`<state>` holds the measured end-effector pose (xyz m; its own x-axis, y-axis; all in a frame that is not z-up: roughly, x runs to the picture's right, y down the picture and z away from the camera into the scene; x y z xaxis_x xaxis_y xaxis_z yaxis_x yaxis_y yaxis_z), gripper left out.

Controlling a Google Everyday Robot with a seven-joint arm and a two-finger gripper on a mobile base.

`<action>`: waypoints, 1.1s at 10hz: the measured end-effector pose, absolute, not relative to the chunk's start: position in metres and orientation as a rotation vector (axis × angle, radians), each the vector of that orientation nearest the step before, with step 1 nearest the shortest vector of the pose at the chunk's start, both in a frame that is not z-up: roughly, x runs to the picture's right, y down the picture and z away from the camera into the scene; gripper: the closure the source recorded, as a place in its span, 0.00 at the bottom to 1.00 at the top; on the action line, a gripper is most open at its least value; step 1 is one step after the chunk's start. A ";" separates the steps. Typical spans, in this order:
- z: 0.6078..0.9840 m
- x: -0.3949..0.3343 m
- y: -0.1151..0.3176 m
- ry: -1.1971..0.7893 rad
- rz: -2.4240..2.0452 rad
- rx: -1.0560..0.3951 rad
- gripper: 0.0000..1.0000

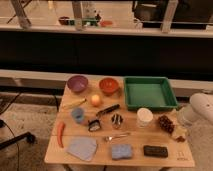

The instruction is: Place grapes in metal cup

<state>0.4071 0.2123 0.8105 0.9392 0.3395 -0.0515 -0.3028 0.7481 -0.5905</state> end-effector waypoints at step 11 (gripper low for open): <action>0.825 0.409 0.213 -0.077 0.397 -0.659 0.58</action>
